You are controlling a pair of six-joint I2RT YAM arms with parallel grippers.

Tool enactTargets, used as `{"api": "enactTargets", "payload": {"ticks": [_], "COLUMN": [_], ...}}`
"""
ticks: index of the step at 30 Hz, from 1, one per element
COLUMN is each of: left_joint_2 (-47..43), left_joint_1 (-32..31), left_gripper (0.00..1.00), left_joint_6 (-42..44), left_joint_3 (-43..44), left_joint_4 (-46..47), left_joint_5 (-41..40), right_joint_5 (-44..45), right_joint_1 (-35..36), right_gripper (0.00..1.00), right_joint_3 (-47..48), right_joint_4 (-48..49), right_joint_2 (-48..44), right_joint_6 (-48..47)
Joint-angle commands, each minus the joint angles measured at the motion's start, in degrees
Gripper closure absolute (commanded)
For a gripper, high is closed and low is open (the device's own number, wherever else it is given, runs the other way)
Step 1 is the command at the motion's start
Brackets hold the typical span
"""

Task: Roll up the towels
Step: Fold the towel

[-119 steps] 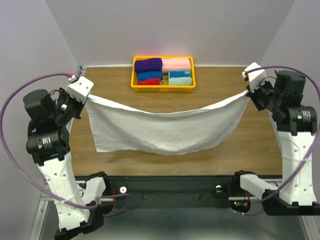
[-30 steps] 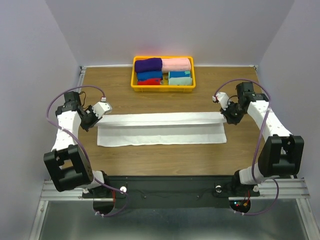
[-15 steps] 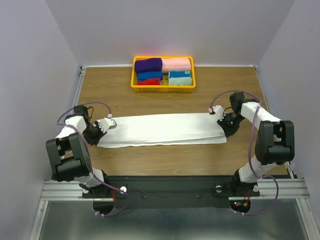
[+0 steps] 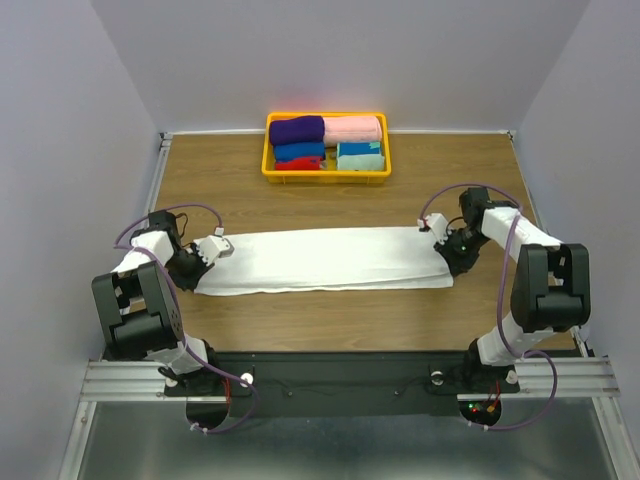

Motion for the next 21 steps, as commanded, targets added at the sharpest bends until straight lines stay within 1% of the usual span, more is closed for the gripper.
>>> {"api": "enactTargets", "payload": {"ticks": [1,6,8,10,12,15,17,19,20,21], "left_joint_2": [-0.6,-0.7,-0.4,-0.3,-0.2,-0.4,-0.2,0.0,0.0,-0.1], "left_joint_1": [0.1,0.1,0.1,0.2,0.1,0.2,0.1,0.1,0.2,0.1], "left_gripper": [1.00,1.00,1.00,1.00,1.00,1.00,1.00,1.00,1.00,1.00], "left_joint_6": [-0.3,-0.2,-0.3,-0.3,-0.5,-0.5,-0.6,-0.9,-0.9,-0.9], "left_joint_3": [2.3,3.3,3.9,4.0,4.2,4.1,4.1,4.2,4.3,4.5], "left_joint_4": [-0.9,-1.3,-1.4,-1.4,-1.5,-1.4,-1.5,-1.5,-1.6,-1.6], "left_joint_5": [-0.3,-0.2,-0.1,-0.1,-0.1,-0.1,-0.1,-0.1,-0.1,-0.1], "right_joint_5": [-0.3,-1.0,-1.6,-1.4,-0.5,-0.5,-1.4,-1.3,-0.8,0.0], "right_joint_1": [-0.1,-0.1,-0.1,-0.1,-0.1,-0.1,-0.1,-0.1,-0.1,-0.1], "right_gripper": [1.00,0.99,1.00,0.99,0.99,1.00,0.99,0.99,0.99,0.99], "right_joint_3": [2.4,9.9,14.5,14.7,13.6,9.3,4.2,0.8,-2.0,-2.9], "right_joint_4": [-0.8,-5.4,-9.5,-12.0,-12.7,-13.4,-12.9,-11.3,-8.8,-7.0], "right_joint_2": [-4.1,-5.2,-4.8,-5.3,-6.5,-9.1,-9.9,-9.1,-8.6,-7.2], "right_joint_6": [0.0,0.9,-0.1,-1.4,-2.2,-3.8,-4.5,-4.4,-4.2,-3.8]}}
